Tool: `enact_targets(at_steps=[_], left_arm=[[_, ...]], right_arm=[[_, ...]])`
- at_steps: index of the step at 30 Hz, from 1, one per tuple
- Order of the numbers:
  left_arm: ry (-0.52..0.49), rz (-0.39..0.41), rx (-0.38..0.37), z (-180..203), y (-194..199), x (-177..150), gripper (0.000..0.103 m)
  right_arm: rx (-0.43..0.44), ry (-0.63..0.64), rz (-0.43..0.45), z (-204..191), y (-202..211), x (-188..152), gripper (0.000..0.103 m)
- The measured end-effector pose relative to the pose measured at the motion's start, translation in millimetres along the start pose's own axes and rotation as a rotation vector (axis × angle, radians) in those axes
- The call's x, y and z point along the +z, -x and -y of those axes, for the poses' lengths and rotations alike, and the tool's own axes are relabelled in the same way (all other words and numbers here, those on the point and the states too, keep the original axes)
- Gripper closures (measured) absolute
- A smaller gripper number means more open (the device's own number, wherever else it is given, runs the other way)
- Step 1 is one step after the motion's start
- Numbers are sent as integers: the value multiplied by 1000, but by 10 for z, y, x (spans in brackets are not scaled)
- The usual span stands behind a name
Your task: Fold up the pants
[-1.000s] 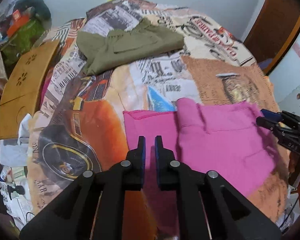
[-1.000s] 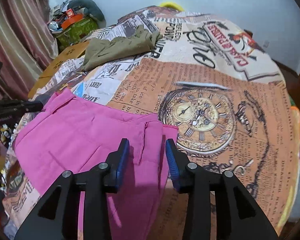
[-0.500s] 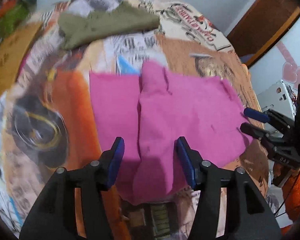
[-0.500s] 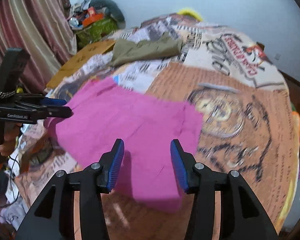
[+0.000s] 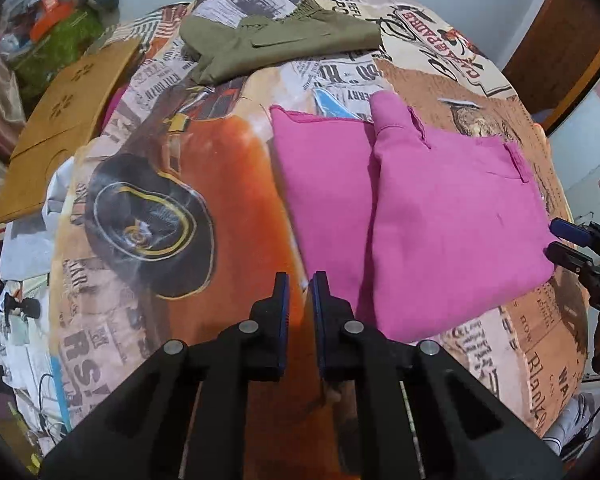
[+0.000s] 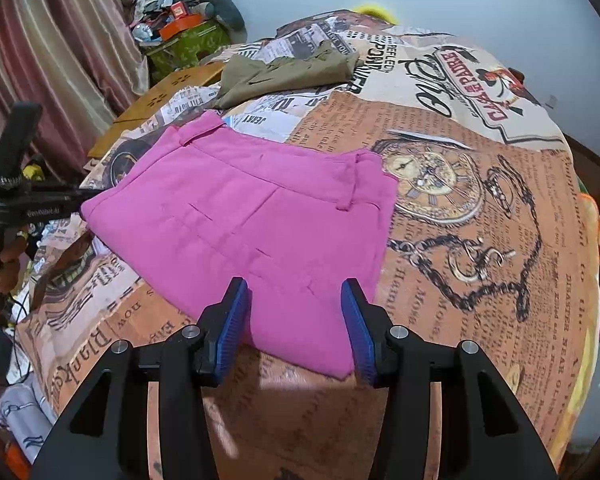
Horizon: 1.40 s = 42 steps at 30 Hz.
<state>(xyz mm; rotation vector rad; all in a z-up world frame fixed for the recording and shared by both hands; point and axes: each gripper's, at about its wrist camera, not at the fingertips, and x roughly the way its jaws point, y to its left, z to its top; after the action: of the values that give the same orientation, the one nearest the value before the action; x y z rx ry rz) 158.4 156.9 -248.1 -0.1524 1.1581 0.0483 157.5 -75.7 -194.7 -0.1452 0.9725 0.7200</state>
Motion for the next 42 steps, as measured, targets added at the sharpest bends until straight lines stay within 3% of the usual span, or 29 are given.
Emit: enact_targets(at_steps=[6, 10, 11, 15, 21, 27, 32, 35, 42], left_arm=[[0, 74, -84, 145, 266, 160, 86], [-80, 83, -179, 498, 306, 156, 56], [-108, 75, -190, 607, 262, 125, 56], [-146, 45, -145, 814, 29, -2, 49], [-87, 33, -178, 714, -38, -16, 45], [-97, 90, -123, 659, 203, 62, 45], [-45, 114, -84, 389, 244, 207, 40], [-7, 114, -38, 239, 171, 255, 30], [38, 59, -71, 117, -43, 253, 30]], right_arm=[[1, -4, 43, -63, 162, 82, 58], [9, -4, 77, -142, 194, 127, 58], [16, 4, 62, -160, 149, 126, 58], [8, 31, -37, -200, -143, 12, 58], [-3, 38, -26, -219, -104, -41, 58], [2, -7, 12, -110, 80, 20, 58], [-10, -53, 45, 84, 191, 116, 58], [-51, -67, 45, 189, 140, 148, 44], [-41, -96, -7, 348, -99, 116, 43]])
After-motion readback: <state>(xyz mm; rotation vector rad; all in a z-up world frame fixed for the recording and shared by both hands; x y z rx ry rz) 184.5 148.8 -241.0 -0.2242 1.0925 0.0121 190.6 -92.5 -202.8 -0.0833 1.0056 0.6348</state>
